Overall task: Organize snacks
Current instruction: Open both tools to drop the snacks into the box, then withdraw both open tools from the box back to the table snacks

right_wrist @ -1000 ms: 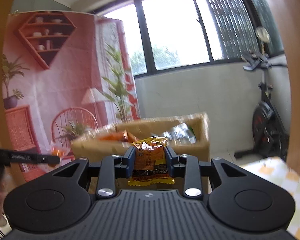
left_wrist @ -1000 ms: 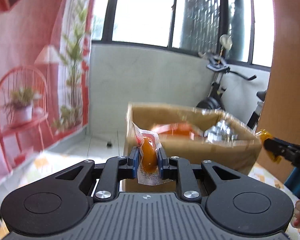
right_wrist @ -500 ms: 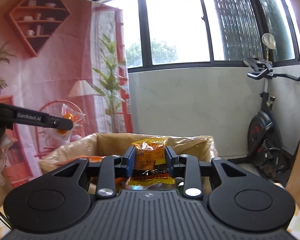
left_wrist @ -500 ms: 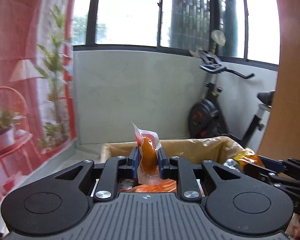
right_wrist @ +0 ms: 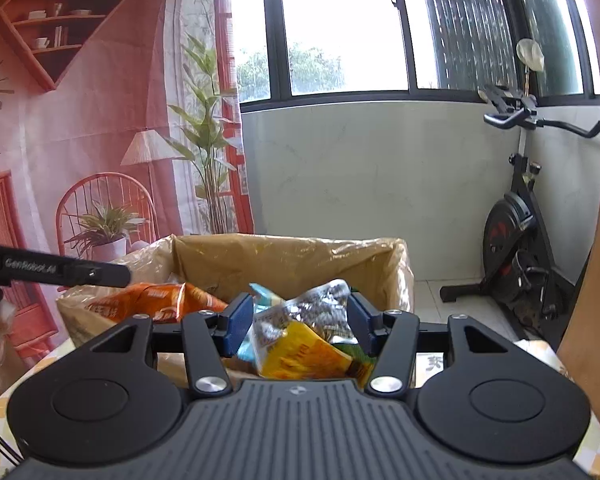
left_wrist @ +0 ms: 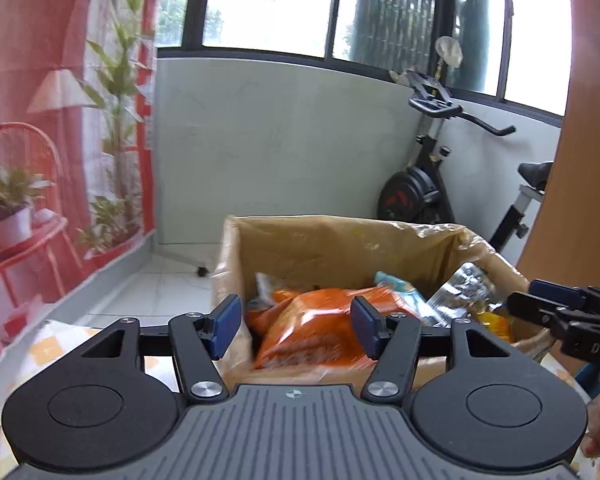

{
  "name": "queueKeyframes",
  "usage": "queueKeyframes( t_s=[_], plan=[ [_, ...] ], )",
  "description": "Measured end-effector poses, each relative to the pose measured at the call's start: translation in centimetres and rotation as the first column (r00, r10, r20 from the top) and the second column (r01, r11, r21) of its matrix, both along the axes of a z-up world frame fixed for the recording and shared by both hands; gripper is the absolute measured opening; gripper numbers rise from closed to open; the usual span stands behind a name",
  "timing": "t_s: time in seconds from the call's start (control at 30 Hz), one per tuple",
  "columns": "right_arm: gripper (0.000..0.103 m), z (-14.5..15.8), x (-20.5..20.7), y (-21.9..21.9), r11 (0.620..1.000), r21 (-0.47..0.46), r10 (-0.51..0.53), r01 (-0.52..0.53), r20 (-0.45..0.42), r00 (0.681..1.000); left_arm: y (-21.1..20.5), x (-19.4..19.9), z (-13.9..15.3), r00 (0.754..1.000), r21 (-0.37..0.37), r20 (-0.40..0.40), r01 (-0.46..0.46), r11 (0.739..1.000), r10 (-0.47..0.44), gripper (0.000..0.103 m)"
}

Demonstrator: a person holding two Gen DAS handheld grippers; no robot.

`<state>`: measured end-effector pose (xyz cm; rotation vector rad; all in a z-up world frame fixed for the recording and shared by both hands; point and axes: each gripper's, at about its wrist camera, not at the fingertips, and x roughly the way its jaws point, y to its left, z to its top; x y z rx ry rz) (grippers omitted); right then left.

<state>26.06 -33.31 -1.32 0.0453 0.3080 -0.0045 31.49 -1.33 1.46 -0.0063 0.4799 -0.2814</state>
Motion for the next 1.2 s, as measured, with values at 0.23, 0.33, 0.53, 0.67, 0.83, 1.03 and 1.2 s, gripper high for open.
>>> queueKeyframes(
  t_s=[0.23,0.33,0.53,0.67,0.83,1.03,1.2],
  plan=[
    [0.056,-0.1,-2.2,0.8,1.000,0.025,-0.002,0.003,-0.007,1.000,1.8,-3.0,0.8,1.000,-0.041,0.006,-0.017,0.999,0.017,0.065],
    [0.056,-0.1,-3.3,1.3,0.999,0.045,-0.003,0.003,0.000,1.000,2.0,-4.2,1.0,1.000,-0.041,0.019,-0.015,0.999,0.016,0.065],
    [0.056,-0.2,-5.5,2.3,0.997,0.076,0.004,-0.006,0.026,1.000,2.3,-6.6,0.7,0.998,-0.023,0.064,-0.005,1.000,0.007,0.065],
    [0.056,-0.4,-6.8,3.6,0.998,0.052,0.028,-0.030,0.044,0.999,2.4,-8.2,-0.1,0.996,-0.003,0.087,0.017,1.000,-0.016,0.065],
    [0.056,-2.1,-8.3,5.0,0.997,0.048,0.059,-0.062,0.057,0.997,2.7,-9.3,-2.9,0.998,0.003,0.039,0.051,0.999,-0.051,0.068],
    [0.056,-6.7,-8.0,6.2,0.993,0.073,0.098,-0.093,-0.056,0.994,2.6,-9.1,-7.7,0.994,-0.006,-0.089,0.058,0.998,-0.058,0.068],
    [0.056,-9.8,-7.1,6.0,0.994,0.081,0.090,-0.078,-0.151,0.985,1.2,-8.8,-11.3,0.980,-0.017,-0.173,0.102,0.995,-0.103,0.068]
  ],
)
